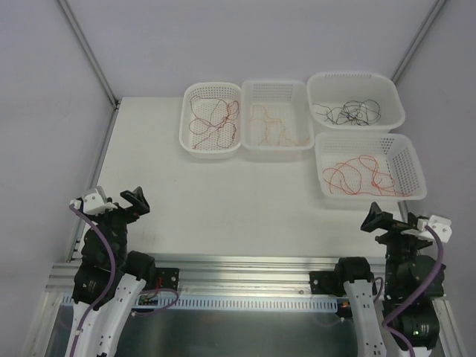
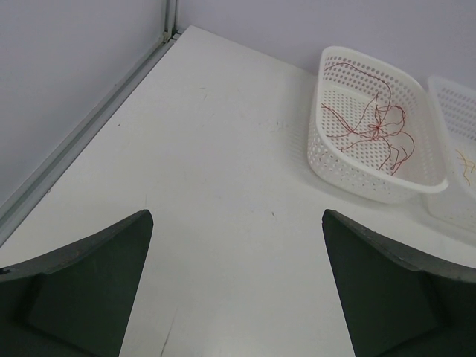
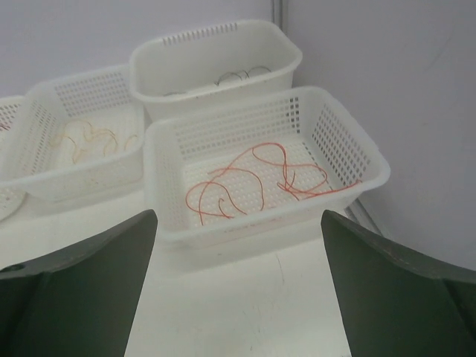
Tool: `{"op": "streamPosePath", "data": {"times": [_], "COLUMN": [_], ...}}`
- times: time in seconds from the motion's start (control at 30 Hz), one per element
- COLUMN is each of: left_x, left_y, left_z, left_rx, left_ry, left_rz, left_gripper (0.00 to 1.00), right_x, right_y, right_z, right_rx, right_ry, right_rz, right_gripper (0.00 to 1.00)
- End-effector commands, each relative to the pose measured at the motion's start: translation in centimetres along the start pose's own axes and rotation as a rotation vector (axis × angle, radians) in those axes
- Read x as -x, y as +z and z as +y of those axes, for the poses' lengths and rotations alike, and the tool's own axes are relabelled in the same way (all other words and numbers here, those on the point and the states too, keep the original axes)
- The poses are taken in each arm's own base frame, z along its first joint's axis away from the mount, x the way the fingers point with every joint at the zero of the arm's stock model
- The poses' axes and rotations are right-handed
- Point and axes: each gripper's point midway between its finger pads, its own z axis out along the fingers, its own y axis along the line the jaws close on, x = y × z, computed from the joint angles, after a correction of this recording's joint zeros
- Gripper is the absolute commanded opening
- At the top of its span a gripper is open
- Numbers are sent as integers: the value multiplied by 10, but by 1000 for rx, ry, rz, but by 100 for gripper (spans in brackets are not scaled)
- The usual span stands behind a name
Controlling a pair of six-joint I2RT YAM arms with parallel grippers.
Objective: Untangle the cables
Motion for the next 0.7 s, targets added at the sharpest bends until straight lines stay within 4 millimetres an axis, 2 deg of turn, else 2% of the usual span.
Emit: {"op": "streamPosePath", "data": {"times": [0.0,0.2,0.67], "left_x": [19,16,10], "left_y": [-12,-10,-2], "left_z": [10,15,23], "left_rx": [13,45,118], "left_ry": [-52,-40,1], "left_rz": [-109,-100,-66], "left_gripper": [99,99,99], "right_x": [-16,-43,-55], "right_y": [-10,-1,7], "right_z": [-13,-13,-10], "right_rx": [-34,-40,-16], "right_ry": [-9,-1,-6], "right_rz": [-39,-14,10], "right_gripper": [97,97,97]}}
